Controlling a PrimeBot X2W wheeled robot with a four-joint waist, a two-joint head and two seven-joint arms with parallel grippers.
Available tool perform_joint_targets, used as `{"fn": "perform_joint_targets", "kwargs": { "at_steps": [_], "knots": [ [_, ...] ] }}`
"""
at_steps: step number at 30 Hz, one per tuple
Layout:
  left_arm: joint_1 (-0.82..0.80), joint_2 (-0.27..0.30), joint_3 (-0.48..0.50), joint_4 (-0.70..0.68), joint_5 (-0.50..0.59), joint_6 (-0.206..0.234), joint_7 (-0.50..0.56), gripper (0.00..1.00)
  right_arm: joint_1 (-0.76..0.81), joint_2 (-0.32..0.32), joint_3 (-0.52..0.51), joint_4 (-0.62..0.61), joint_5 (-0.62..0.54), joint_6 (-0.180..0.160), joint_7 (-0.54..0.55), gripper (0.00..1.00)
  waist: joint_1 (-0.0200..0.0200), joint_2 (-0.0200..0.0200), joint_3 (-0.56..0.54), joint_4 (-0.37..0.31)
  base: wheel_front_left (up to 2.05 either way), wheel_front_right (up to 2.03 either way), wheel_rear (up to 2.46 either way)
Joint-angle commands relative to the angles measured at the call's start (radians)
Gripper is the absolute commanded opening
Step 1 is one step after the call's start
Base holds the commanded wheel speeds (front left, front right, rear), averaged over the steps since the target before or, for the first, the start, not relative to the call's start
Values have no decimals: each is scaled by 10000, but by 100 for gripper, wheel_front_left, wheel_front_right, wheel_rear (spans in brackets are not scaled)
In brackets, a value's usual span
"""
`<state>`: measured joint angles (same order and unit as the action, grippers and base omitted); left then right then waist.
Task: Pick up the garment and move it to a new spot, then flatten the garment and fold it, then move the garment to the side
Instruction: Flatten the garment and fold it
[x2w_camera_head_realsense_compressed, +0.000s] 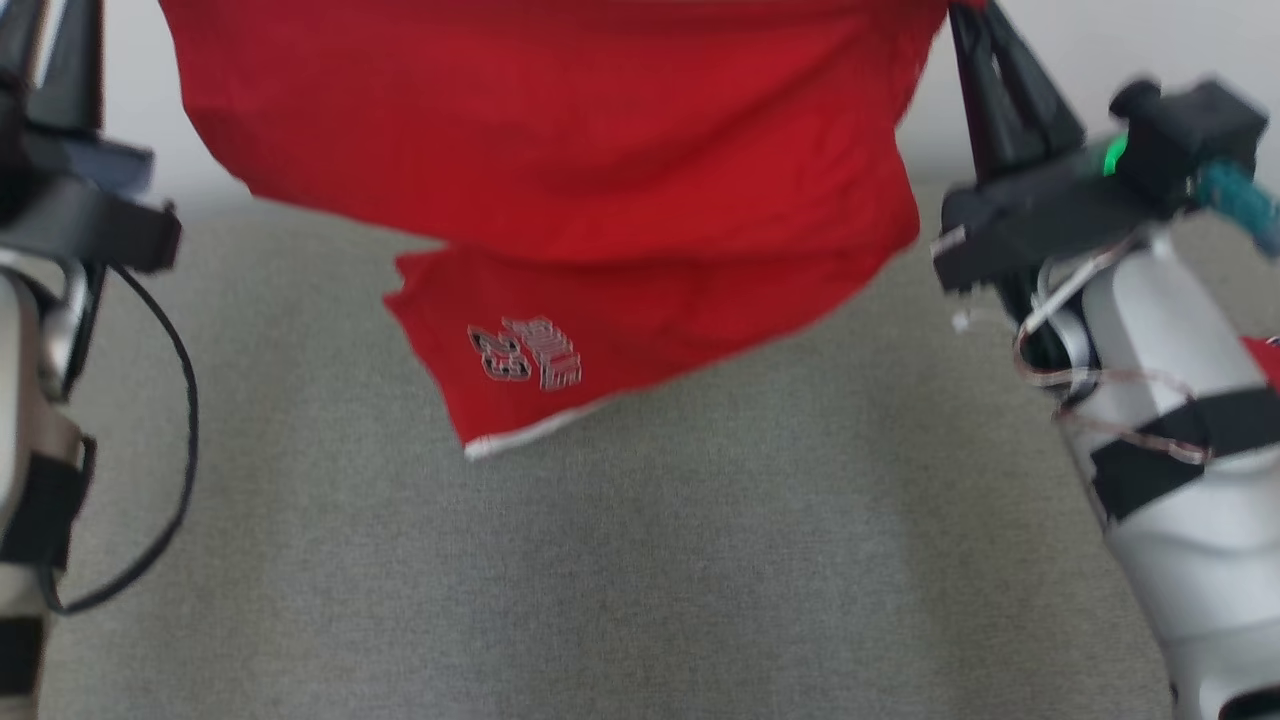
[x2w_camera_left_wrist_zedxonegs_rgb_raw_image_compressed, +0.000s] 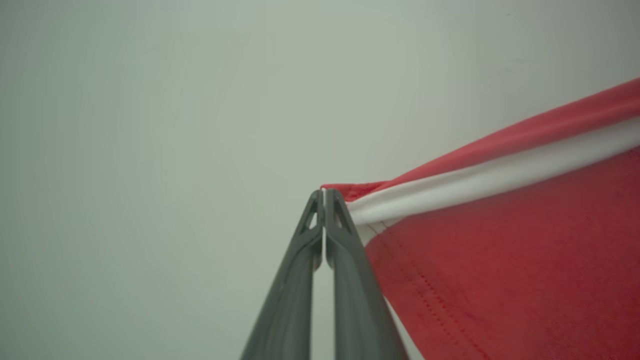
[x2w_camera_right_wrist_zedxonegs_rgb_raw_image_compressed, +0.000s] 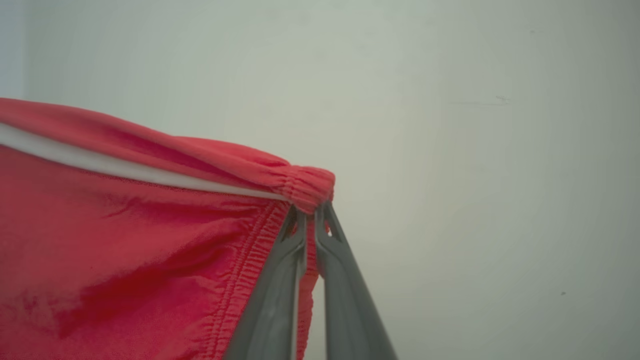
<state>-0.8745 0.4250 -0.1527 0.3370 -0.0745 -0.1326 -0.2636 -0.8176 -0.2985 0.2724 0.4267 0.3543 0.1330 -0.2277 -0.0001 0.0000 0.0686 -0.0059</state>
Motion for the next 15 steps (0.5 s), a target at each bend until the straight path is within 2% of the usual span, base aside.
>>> {"fn": "perform_joint_targets", "kwargs": {
  "at_steps": [1,4,7,11,15],
  "knots": [
    [-737,94,-93,592,5,37,-13,0,-894,-151,294,485,-168,-46,90,0,1,0,1757,409,0,0,0],
    [-1737,-27,-230,1499,164,83,-12,0,-2316,-280,643,1334,-480,-46,175,0,1,0,2680,550,0,0,0],
    [-2823,-146,-168,1822,274,318,-12,0,-3795,-207,364,2097,-825,-46,-47,0,1,0,3476,628,0,0,0],
    [-3788,-400,-17,1150,388,747,-11,0,-5277,-170,-626,2805,-1636,-49,-338,0,1,0,4104,792,0,0,0],
    [-3966,-594,-102,521,467,769,-11,0,-5636,64,-1312,2489,-2014,-49,-365,0,1,0,4393,925,0,0,0]
  ]
}}
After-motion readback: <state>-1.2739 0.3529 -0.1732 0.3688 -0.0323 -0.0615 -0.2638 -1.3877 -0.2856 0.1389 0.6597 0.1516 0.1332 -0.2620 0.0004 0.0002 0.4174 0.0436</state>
